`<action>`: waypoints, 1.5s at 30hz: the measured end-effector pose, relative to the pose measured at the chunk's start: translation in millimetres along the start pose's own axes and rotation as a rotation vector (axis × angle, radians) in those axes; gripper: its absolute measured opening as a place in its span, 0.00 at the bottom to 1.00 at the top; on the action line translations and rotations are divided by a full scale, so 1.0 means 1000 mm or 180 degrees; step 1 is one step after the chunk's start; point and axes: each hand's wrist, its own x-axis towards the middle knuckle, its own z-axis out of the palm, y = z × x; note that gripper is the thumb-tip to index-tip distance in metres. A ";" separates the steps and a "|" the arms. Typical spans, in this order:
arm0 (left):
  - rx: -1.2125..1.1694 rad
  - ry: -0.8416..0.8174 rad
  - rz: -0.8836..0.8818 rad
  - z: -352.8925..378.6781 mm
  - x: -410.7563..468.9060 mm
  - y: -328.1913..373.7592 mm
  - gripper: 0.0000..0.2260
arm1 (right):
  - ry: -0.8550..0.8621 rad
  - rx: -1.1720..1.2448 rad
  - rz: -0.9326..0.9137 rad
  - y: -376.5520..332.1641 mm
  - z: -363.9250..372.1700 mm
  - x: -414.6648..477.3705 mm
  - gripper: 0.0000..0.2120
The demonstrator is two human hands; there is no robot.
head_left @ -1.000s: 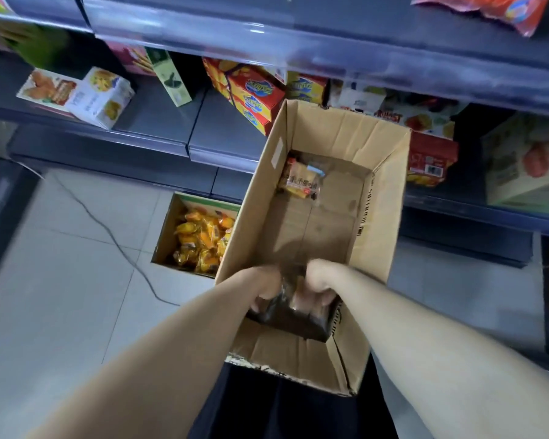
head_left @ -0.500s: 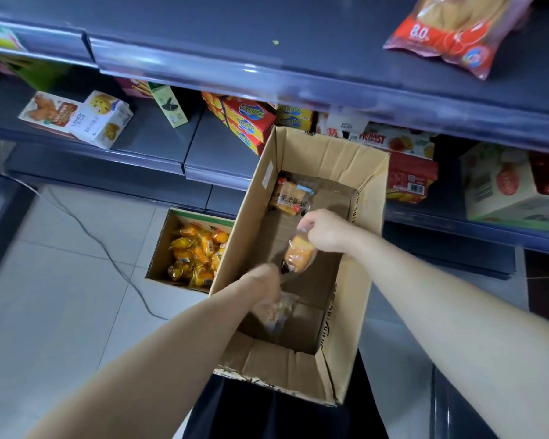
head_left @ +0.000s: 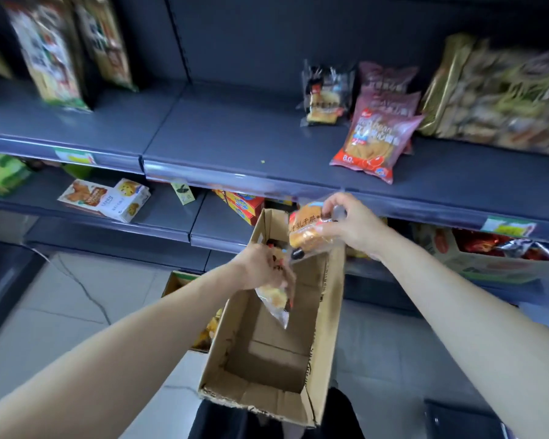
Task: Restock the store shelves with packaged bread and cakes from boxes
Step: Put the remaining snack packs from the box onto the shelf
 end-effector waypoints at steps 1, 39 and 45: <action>-0.0079 0.0155 0.0051 -0.014 -0.004 0.004 0.19 | 0.0057 0.0098 -0.0076 -0.007 -0.009 -0.001 0.15; -0.4176 0.1219 0.0349 -0.158 0.081 0.031 0.18 | 0.0143 -0.1903 -0.0453 -0.071 -0.088 0.208 0.19; -0.4337 0.1033 0.0333 -0.163 0.098 0.039 0.17 | 0.0486 -0.2459 -0.0461 -0.063 -0.085 0.226 0.19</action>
